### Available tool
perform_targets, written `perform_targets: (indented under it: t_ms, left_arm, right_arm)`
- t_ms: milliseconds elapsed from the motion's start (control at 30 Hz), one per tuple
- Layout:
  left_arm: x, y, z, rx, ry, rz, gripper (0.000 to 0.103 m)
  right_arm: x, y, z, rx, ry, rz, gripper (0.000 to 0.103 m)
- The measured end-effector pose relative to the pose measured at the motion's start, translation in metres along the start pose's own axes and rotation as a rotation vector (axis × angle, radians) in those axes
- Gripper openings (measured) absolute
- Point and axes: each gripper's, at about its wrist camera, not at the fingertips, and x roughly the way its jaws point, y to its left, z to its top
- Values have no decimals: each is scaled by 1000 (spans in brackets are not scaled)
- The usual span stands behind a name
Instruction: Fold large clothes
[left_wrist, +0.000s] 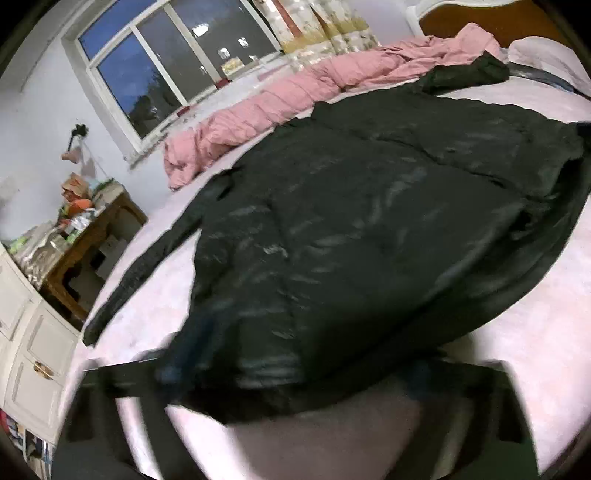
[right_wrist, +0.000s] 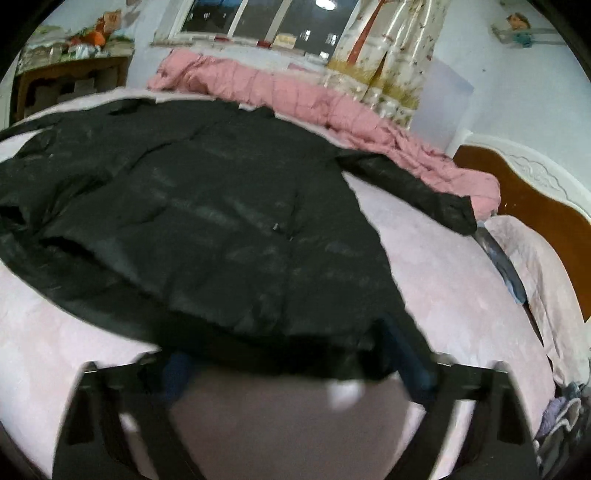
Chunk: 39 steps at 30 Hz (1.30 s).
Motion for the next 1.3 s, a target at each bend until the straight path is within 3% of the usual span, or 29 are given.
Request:
perform_targets:
  t_ms: [33,67,133,267,367,433,533,667,800,900,1033,1167,1200,1233,1267,1300]
  left_arm:
    - [2,3,0,0,2,2,33]
    - [3,7,0,-13,3,-11,8]
    - [-6,15,-2,-48,-20,-43,6]
    - [-47,29,-4,-77,-96,-36,5]
    - [-71,42,-6,-107,-92,-85,6]
    - [-78,48,-1,-116,-84,-114,6]
    - [-71,56,20,-134,-99,-96,7]
    - [-20,73,65,-161,-51,-114,9]
    - [37,70,86,-155,64,-152,9]
    - [74,60,83,-141,147,-176,9]
    - [99,49,72,-145,178,-192,11]
    - [96,43,66,-133,104,-139,15]
    - [93,43,67,-126,87,-129,21]
    - [86,44,68,-121,55,-117,29]
    - [76,45,69,-125,12,-97,56]
    - [66,48,69,-141,-27,-65,81]
  right_arm:
    - [1,-1,1,-4,1,4,30]
    - [4,-4,1,-9,6,16,22]
    - [1,-9,-2,-3,-6,49,8]
    - [-32,-13,-8,21,-42,110,6]
    - [-66,-13,-15,0,-88,87,6]
    - [-81,-17,-14,6,-99,82,6]
    - [-85,-23,4,40,-113,86,6]
    - [-52,-28,52,74,-123,40,6]
    - [16,-32,92,118,-27,81,6]
    - [56,-25,98,113,40,108,6]
    - [84,-22,88,136,85,139,6]
    - [90,-30,84,178,76,173,9]
    - [89,-33,83,196,66,176,17]
    - [86,-37,82,211,50,169,31]
    - [81,-40,81,225,33,154,41]
    - [74,-44,80,243,1,129,68]
